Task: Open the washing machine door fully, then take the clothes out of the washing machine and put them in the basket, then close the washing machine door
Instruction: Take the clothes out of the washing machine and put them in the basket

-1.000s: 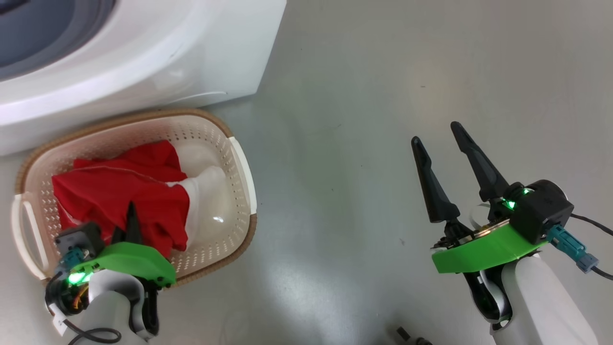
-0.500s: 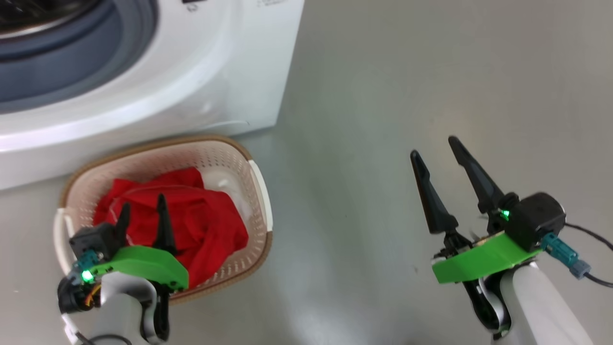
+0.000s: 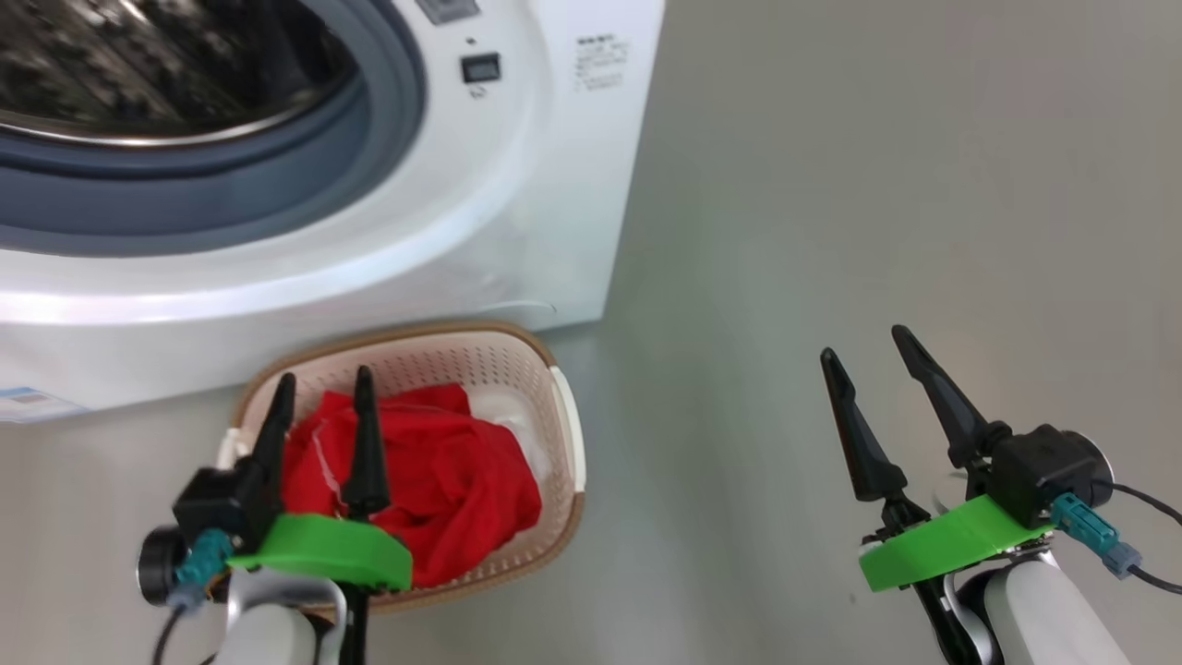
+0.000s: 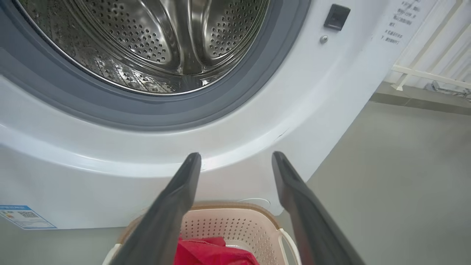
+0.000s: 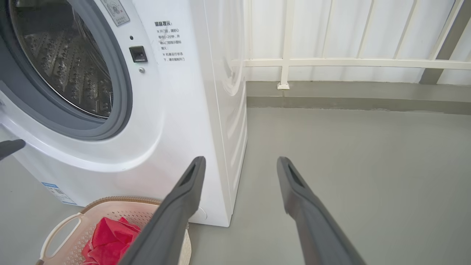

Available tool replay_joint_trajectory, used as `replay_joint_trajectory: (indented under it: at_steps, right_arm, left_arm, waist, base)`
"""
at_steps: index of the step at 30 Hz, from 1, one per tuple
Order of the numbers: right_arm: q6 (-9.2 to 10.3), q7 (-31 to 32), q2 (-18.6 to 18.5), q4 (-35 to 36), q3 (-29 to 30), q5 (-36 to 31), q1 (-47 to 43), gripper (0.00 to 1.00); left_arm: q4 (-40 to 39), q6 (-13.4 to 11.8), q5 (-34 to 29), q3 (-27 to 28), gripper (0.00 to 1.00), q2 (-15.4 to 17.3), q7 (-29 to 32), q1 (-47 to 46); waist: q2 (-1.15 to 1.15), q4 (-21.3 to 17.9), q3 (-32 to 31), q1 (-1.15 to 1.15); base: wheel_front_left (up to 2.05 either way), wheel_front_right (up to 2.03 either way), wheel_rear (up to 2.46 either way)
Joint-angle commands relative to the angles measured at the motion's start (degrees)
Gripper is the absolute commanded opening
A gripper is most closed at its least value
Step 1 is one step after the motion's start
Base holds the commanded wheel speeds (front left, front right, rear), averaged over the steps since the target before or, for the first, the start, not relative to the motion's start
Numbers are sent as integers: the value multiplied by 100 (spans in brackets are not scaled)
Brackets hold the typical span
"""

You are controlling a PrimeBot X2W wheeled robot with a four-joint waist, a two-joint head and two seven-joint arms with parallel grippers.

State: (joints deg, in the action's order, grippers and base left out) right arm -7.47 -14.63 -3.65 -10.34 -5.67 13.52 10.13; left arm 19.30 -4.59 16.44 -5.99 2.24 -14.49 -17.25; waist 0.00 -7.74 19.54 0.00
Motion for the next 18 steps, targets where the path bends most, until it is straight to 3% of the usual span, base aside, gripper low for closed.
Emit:
replay_joint_trajectory:
  at_steps: [1,9,18]
  right_arm:
    - [-2,-37,-42,110,-66,-69,-96,100]
    - [-2,-37,-8,15,54,-157,-333,100]
    - [-2,-35,23,-45,141,-241,-670,100]
  left_arm:
    - [-267,-38,-117,115,100,64,-51,133]
    - [-1151,-107,-474,-91,100,173,-8,720]
    - [-2059,-308,-644,-231,100,300,467,1519]
  waist:
    - [0,242,-328,0]
    - [0,396,-840,0]
    - [0,480,-1283,0]
  base:
    - [0,0,0]
    - [0,0,0]
    - [0,0,0]
